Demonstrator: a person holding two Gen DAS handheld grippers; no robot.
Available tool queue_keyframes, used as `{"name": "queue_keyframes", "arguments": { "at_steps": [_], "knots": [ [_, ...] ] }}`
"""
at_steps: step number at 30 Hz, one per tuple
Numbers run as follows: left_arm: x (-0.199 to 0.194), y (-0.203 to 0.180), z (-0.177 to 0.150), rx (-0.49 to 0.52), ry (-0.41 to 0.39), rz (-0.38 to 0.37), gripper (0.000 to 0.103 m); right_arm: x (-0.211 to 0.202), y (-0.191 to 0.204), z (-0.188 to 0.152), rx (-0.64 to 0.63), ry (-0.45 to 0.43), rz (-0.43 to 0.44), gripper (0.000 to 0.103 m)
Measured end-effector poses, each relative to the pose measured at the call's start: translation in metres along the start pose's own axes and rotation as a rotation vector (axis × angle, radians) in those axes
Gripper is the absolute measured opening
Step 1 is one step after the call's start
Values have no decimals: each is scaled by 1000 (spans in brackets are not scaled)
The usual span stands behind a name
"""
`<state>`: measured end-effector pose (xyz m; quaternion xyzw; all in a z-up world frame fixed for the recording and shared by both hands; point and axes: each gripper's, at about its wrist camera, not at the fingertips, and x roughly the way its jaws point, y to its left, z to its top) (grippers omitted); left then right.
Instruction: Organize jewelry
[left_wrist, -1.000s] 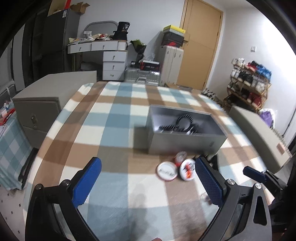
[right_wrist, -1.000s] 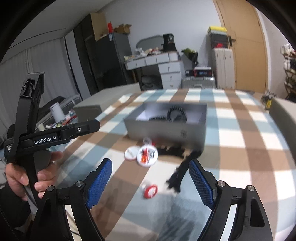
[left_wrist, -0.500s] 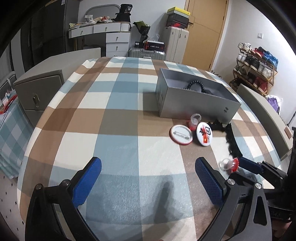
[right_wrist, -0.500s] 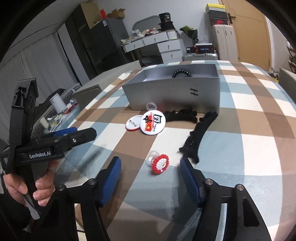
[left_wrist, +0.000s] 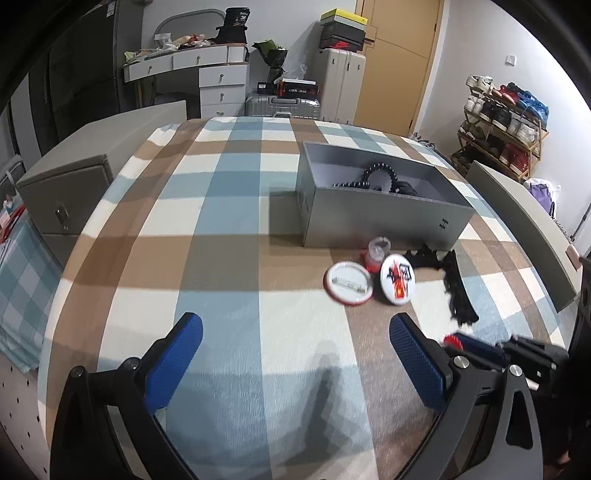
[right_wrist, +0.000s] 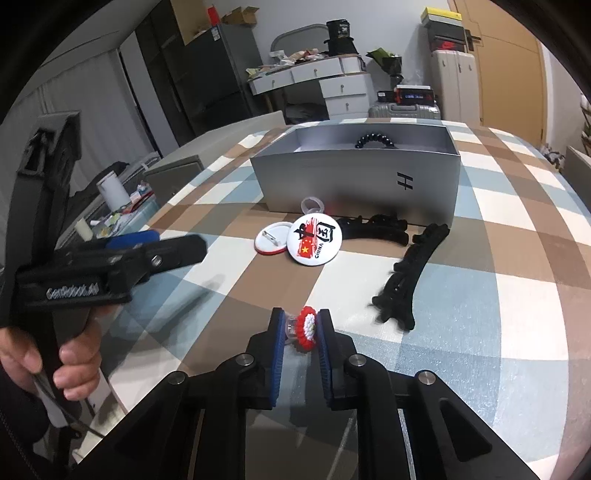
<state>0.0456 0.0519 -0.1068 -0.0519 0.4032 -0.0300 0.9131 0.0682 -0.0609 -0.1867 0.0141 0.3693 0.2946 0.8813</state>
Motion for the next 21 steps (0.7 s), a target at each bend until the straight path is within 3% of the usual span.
{"name": "queue_keyframes", "arguments": {
  "at_steps": [10, 17, 20, 21],
  "knots": [
    [30, -20, 34, 41, 70, -146, 99, -17, -9, 0, 43, -65, 18, 15],
    [43, -40, 45, 48, 108, -186, 99, -27, -16, -2, 71, -85, 21, 15],
    [51, -44, 48, 35, 126, -186, 89, -30, -18, -3, 83, -91, 25, 15],
    [55, -44, 48, 30, 143, -183, 80, -32, -18, -4, 82, -93, 24, 15]
  ]
}}
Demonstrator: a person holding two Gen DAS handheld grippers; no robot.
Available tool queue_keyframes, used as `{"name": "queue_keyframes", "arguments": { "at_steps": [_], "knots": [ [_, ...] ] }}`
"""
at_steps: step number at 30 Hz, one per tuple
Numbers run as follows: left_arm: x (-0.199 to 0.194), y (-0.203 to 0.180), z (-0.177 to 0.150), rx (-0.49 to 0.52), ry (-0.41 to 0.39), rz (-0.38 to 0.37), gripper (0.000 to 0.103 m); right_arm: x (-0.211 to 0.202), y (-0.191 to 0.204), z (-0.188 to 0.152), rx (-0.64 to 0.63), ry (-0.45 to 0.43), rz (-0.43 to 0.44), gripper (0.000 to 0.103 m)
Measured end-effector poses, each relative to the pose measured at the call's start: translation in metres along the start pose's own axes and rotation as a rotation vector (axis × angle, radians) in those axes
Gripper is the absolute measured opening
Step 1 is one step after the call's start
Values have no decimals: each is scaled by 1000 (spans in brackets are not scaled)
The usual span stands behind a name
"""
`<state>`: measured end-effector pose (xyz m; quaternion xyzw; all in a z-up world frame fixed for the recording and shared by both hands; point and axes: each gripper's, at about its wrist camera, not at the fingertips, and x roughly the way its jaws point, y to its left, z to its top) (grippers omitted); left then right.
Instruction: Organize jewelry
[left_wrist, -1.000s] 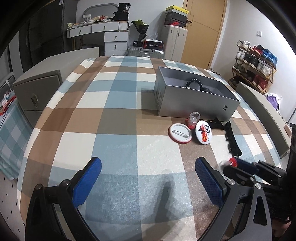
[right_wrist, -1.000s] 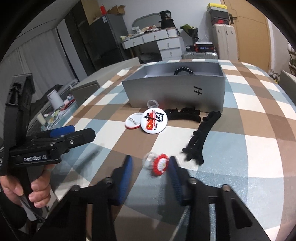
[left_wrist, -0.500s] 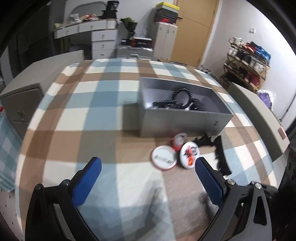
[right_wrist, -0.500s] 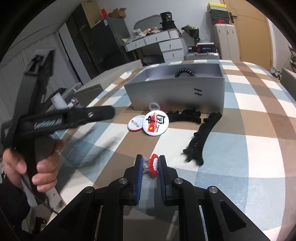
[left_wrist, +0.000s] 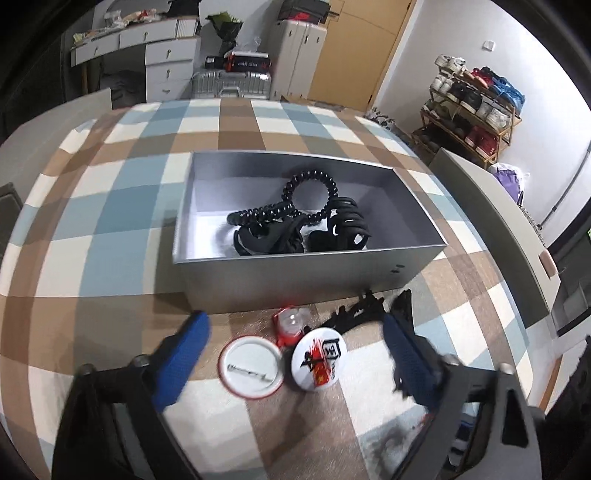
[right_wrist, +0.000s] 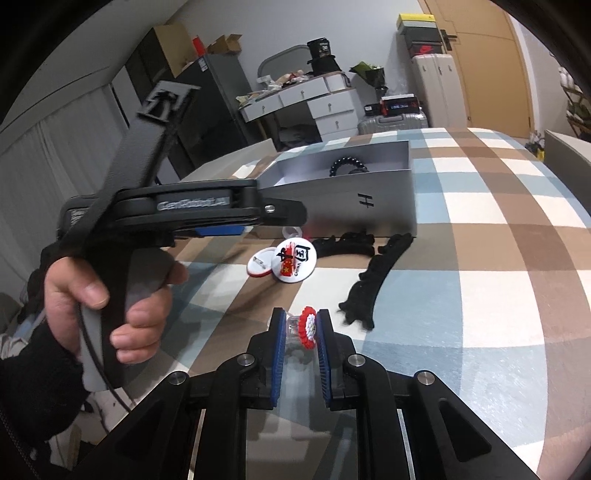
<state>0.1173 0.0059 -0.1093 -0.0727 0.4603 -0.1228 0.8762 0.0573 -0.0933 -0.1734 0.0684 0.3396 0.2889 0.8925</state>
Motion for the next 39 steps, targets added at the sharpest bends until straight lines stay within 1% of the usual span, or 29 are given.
{"name": "queue_keyframes", "arguments": {
  "at_steps": [1, 4, 5, 7, 8, 12, 14, 17, 20, 25, 28, 32, 39],
  "knots": [
    [3, 1, 1, -6, 16, 0, 70, -2, 0, 0, -1, -2, 0, 15],
    [9, 3, 1, -28, 42, -4, 58, -6, -2, -1, 6, -11, 2, 15],
    [10, 3, 0, -31, 47, -4, 57, -6, -3, -2, 11, -13, 3, 15],
    [12, 3, -1, -40, 63, 1, 46, -7, -4, -3, 16, -16, 4, 15],
    [13, 3, -2, -42, 74, -3, 44, -7, -5, -3, 18, -15, 5, 15],
    [13, 0, -1, -28, 81, 5, 38, -7, -5, -4, 22, -17, 13, 15],
    [12, 0, -2, -38, 86, -21, 31, -7, -6, -4, 23, -17, 18, 15],
    [11, -3, -1, -26, 90, -22, 17, -7, -6, -4, 29, -20, 20, 15],
    [12, -5, -1, -18, 97, -20, 16, -7, -8, -3, 32, -22, 18, 15],
    [10, -1, -2, -34, 102, -19, 15, -9, -7, -3, 31, -31, 12, 15],
    [2, 0, -4, -33, 80, -17, 15, -11, -7, -1, 31, -43, 6, 15],
    [-14, -3, -7, -3, 39, -7, 15, -15, -6, 4, 32, -57, 0, 15],
    [-29, 0, -2, 15, -7, -15, 15, -16, -6, 15, 27, -76, -2, 15]
  ]
}}
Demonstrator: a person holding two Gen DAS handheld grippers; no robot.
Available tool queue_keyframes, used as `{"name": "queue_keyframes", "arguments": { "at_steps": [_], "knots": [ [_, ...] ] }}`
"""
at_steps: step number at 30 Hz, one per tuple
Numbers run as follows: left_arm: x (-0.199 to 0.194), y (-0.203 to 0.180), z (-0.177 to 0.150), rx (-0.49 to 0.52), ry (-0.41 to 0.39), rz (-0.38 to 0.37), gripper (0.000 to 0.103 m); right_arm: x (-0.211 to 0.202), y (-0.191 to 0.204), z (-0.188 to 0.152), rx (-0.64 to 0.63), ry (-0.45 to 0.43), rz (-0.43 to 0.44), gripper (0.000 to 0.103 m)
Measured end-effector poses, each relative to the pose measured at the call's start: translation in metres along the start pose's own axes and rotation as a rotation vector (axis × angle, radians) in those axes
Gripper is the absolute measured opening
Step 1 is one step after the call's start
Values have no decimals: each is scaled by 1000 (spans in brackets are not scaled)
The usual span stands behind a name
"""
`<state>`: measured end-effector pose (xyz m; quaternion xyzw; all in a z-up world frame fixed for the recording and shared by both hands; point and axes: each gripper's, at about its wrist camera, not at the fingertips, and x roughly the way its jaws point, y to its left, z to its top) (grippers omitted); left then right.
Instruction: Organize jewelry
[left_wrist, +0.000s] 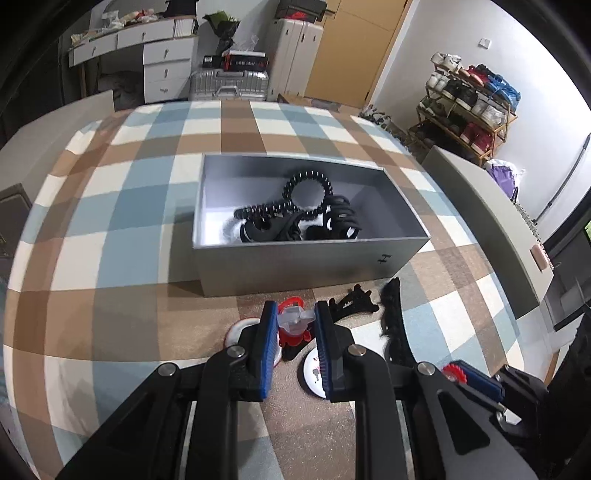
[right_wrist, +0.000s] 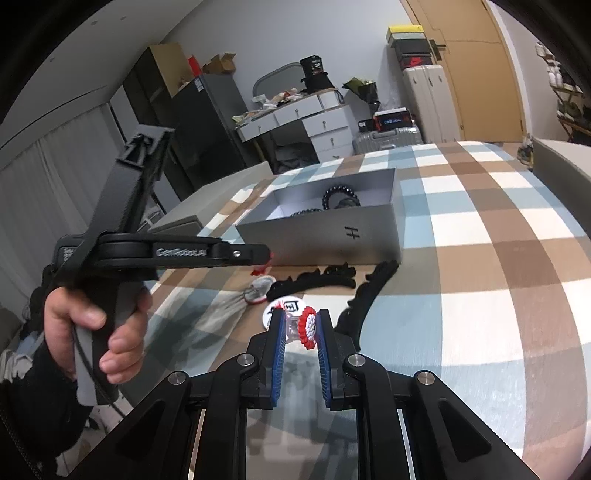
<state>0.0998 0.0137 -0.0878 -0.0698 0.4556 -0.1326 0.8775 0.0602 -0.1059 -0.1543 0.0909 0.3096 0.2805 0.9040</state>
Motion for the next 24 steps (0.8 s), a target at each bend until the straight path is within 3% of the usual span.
{"name": "queue_keyframes", "arguments": {
  "at_steps": [15, 24],
  "knots": [
    [-22, 2, 40, 26, -138, -18, 15, 13, -10, 75, -21, -95, 38, 15],
    [-2, 12, 64, 24, -136, -21, 15, 47, -9, 122, -72, -105, 46, 15]
  ]
}}
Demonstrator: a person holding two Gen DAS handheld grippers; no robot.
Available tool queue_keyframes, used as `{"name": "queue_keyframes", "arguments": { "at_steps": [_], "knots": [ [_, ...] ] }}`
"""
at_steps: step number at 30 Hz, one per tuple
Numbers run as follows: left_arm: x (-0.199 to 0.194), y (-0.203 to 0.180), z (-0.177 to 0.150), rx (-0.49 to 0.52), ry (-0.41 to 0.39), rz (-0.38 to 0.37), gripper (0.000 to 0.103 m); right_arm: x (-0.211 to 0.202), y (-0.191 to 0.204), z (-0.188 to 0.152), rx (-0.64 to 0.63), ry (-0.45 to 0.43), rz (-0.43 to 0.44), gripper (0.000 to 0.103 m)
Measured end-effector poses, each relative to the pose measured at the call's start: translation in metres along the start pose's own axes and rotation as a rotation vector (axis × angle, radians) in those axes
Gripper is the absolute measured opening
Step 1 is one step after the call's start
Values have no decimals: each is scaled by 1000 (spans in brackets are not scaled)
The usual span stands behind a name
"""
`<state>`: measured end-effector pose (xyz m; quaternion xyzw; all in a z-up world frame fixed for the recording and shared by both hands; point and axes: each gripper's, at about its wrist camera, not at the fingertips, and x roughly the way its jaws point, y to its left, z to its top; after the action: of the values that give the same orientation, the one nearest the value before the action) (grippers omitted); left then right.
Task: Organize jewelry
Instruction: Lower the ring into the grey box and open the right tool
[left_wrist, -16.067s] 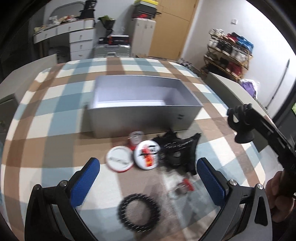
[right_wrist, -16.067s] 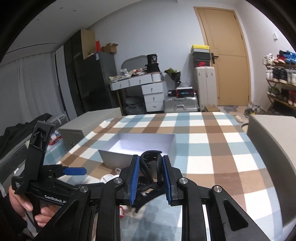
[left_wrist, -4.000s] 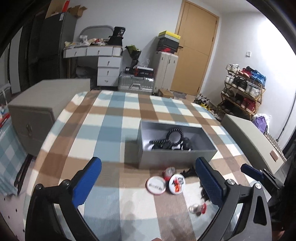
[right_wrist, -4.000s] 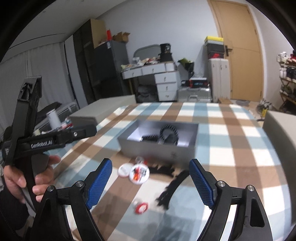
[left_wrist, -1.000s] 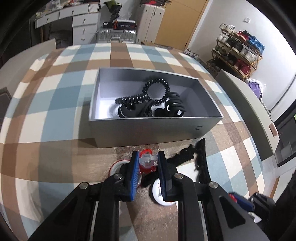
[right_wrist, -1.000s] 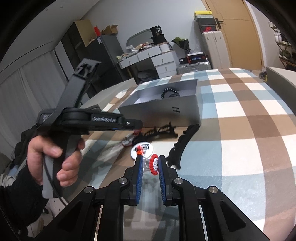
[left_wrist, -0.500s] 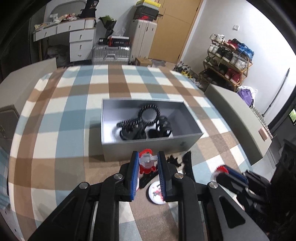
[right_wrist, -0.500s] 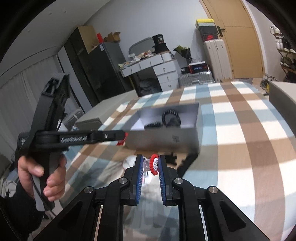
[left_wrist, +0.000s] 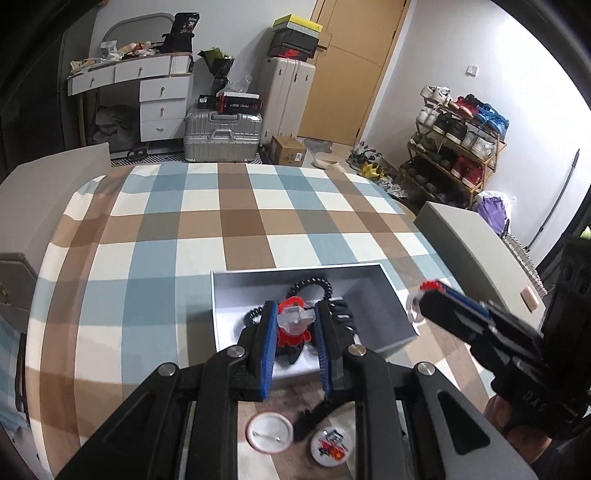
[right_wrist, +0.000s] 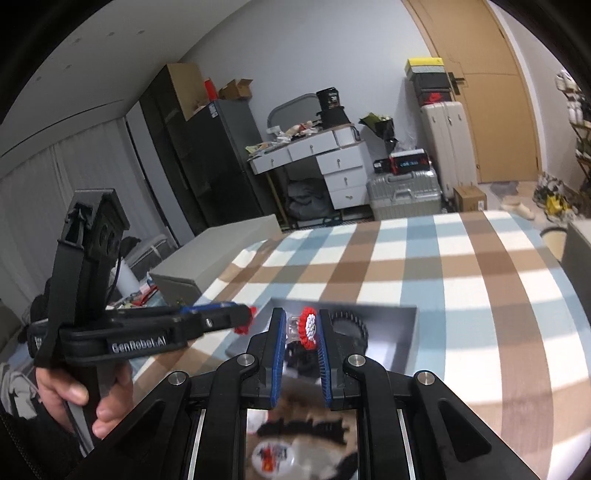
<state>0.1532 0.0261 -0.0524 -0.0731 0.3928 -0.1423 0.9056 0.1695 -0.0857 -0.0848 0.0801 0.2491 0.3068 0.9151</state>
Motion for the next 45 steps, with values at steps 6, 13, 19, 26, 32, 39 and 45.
{"name": "queue_keyframes", "arguments": {
  "at_steps": [6, 13, 19, 26, 32, 39, 45],
  "knots": [
    [13, 8, 4, -8, 30, -9, 15, 31, -6, 10, -13, 50, 3, 15],
    [29, 16, 8, -32, 72, -34, 15, 64, -19, 6, 11, 121, 0, 15],
    [37, 18, 7, -38, 103, -52, 15, 82, -24, 3, 12, 166, -9, 15],
    [44, 23, 6, -49, 126, -54, 15, 96, -21, 0, -13, 205, -13, 16],
    [43, 26, 8, -66, 117, -63, 15, 97, -21, 0, -6, 203, -9, 17],
    [40, 29, 9, -64, 109, -88, 21, 90, -28, 1, 35, 207, -19, 19],
    [29, 25, 9, -45, 73, -96, 51, 65, -29, 5, 39, 133, -37, 39]
  ]
}}
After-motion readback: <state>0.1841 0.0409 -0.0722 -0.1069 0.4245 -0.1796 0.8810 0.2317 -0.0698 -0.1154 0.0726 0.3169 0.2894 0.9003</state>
